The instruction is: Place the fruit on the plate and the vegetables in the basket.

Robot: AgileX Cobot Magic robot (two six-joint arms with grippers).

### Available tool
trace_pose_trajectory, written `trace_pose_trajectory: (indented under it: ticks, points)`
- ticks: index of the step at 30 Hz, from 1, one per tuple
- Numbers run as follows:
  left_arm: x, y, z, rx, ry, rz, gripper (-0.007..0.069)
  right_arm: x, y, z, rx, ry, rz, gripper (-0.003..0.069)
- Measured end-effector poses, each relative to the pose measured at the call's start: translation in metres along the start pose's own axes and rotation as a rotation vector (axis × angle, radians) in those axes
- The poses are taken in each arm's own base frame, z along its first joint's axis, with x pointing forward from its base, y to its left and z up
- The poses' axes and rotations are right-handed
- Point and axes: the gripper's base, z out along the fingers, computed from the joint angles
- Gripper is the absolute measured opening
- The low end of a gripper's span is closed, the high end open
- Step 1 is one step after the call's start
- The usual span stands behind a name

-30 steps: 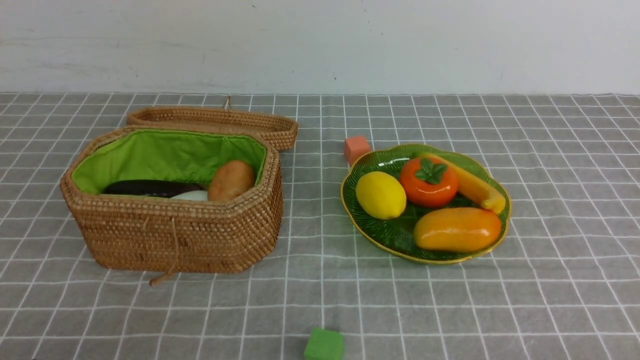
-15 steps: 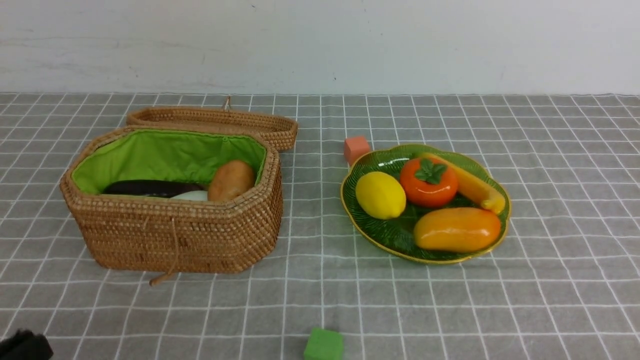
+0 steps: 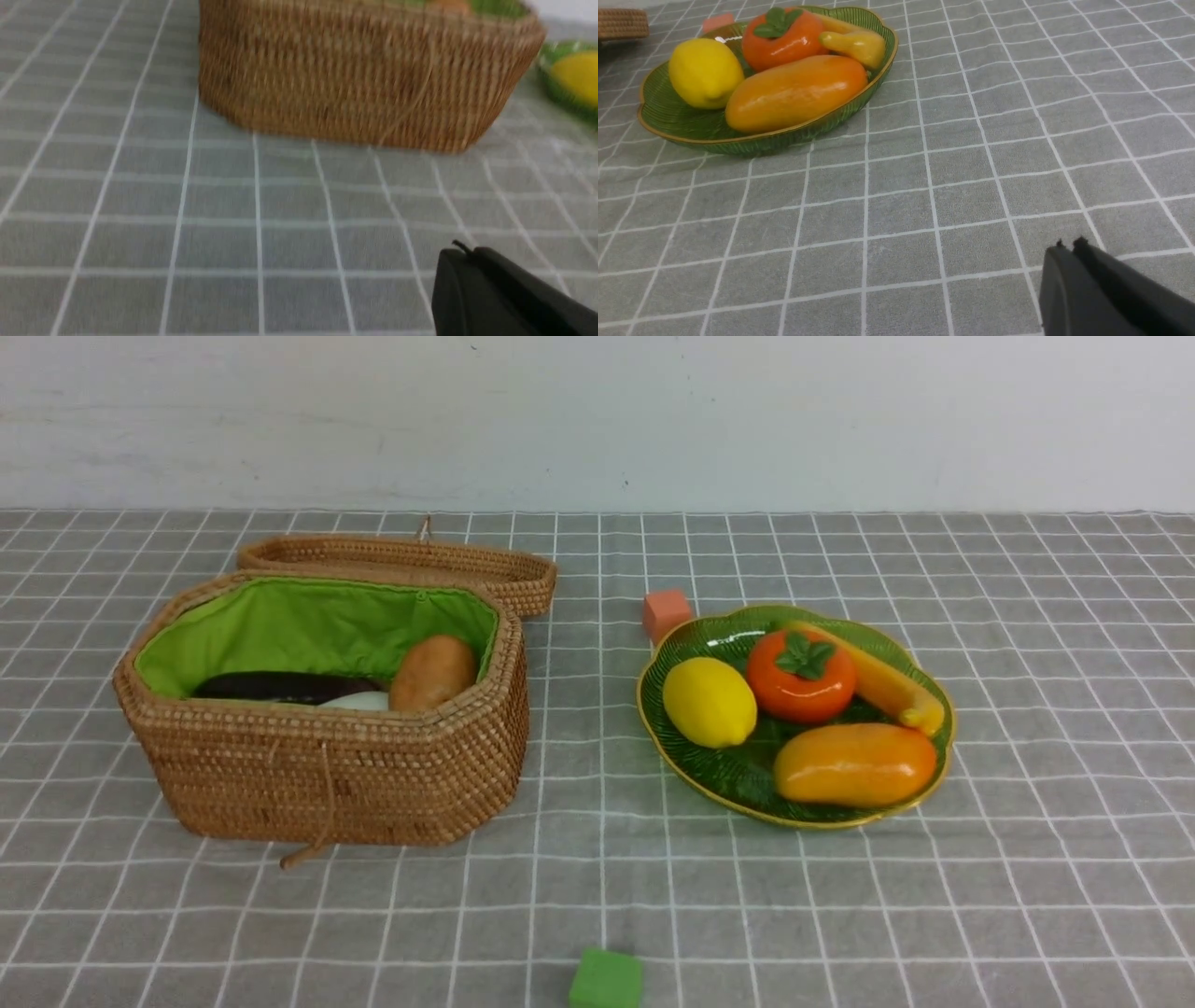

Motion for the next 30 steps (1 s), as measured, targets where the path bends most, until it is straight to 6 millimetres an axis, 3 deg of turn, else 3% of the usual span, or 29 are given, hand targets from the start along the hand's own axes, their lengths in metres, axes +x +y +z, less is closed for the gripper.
trace_pose_trajectory:
  ticks: [30]
  points:
    - [0.0008, -0.0010, 0.0000, 0.010, 0.010, -0.066, -0.0013, 0.0000, 0.0000, 0.0000, 0.000, 0.000, 0.000, 0.0047]
